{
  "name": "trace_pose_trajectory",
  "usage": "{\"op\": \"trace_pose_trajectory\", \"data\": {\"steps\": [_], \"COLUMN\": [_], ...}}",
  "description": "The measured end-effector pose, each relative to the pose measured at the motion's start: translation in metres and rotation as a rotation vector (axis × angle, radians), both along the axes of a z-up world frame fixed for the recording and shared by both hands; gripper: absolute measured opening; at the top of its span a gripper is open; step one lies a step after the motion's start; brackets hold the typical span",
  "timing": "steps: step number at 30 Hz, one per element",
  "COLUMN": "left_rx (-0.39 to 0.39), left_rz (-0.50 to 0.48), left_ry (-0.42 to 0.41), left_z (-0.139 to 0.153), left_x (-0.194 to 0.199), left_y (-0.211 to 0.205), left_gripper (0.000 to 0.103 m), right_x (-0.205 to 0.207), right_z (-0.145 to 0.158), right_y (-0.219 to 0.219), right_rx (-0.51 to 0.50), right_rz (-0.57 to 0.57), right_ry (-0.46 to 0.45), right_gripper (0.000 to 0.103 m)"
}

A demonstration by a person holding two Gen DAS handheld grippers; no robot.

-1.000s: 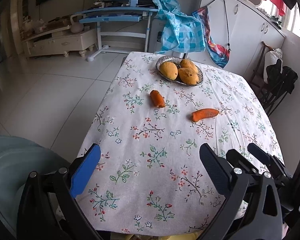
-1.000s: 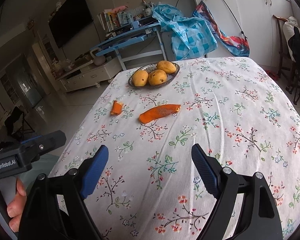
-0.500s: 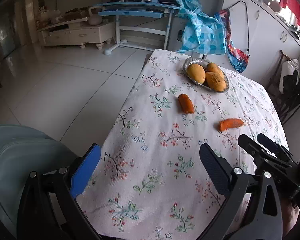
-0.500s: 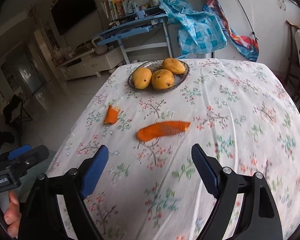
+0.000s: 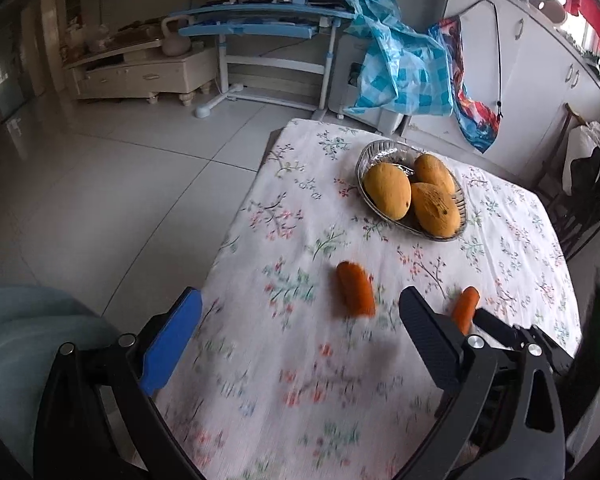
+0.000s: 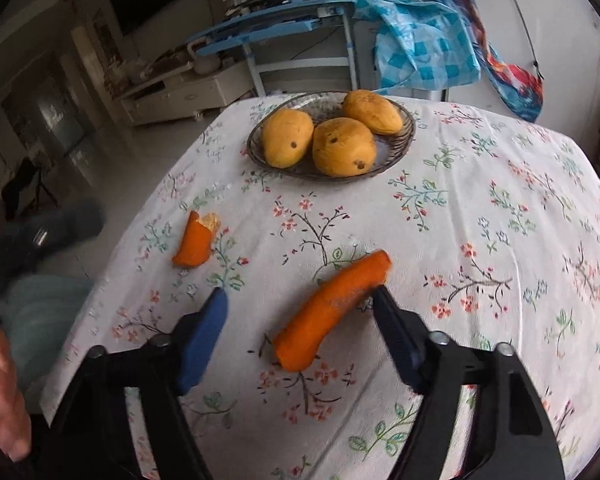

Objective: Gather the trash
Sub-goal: 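Grasp the long carrot piece with the right tool while the left grasps the short carrot, then carry the long carrot over the basin and open the right tool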

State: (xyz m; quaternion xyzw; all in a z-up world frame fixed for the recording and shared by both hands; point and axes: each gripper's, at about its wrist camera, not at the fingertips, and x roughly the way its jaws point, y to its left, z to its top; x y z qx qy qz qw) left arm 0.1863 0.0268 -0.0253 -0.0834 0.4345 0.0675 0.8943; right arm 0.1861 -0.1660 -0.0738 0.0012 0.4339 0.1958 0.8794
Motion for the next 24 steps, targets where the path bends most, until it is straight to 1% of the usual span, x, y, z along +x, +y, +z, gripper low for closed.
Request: {"op": "trace_pose_trajectory", "data": {"steps": [3,4,5,6,9,10,11,12,13,14,16,18,21,24], "left_rx": [0.022,0.03,0.038,0.059,0.092,0.097,0.099,0.101,0.1,0.115,0.096,0.06,0.053,0.025], "left_rz": [-0.021,-0.03,-0.038,-0.049,-0.07,-0.081,-0.09,-0.099,-0.109,-0.111,-0.129,-0.13,-0.134,-0.124], "left_ry": [0.032,0.042,0.047,0.051,0.059,0.065,0.07,0.075,0.084,0.066,0.066,0.064,0.039,-0.014], "left_z": [-0.015,-0.02,-0.023,-0.028,-0.037,-0.041,-0.044,-0.047,-0.052,-0.052,-0.05,-0.048,-0.037,-0.014], "left_x": [0.018,0.023,0.025,0.029,0.034,0.035,0.036,0.037,0.038,0.037,0.036,0.032,0.017,-0.009], "left_y": [-0.008,-0.011,-0.014,-0.02,-0.029,-0.032,-0.034,-0.035,-0.037,-0.039,-0.04,-0.037,-0.035,-0.03], "left_gripper": [0.09,0.087,0.084,0.083,0.075,0.069,0.06,0.055,0.044,0.03,0.019,0.017,0.016,0.016], "right_x": [-0.001,-0.002,-0.002,-0.002,-0.003,-0.003,-0.003,-0.003,-0.003,-0.004,-0.007,-0.009,-0.019,-0.03], "right_z": [-0.001,0.0,-0.001,0.0,0.0,0.0,0.0,0.0,0.0,0.0,0.0,0.002,0.011,0.02], "right_y": [-0.003,-0.004,-0.006,-0.009,-0.014,-0.015,-0.016,-0.017,-0.018,-0.019,-0.021,-0.022,-0.026,-0.029], "right_rx": [-0.025,-0.043,-0.05,-0.048,-0.063,-0.066,-0.064,-0.06,-0.057,-0.053,-0.039,-0.021,0.015,0.041], "right_rz": [0.021,0.027,0.028,0.031,0.036,0.036,0.037,0.038,0.039,0.041,0.042,0.043,0.04,0.042], "right_ry": [-0.004,-0.01,-0.013,-0.013,-0.015,-0.016,-0.014,-0.01,-0.009,-0.007,-0.002,0.006,-0.004,-0.023], "right_gripper": [0.058,0.057,0.054,0.052,0.031,0.028,0.021,0.018,0.018,0.017,0.016,0.016,0.015,0.015]}}
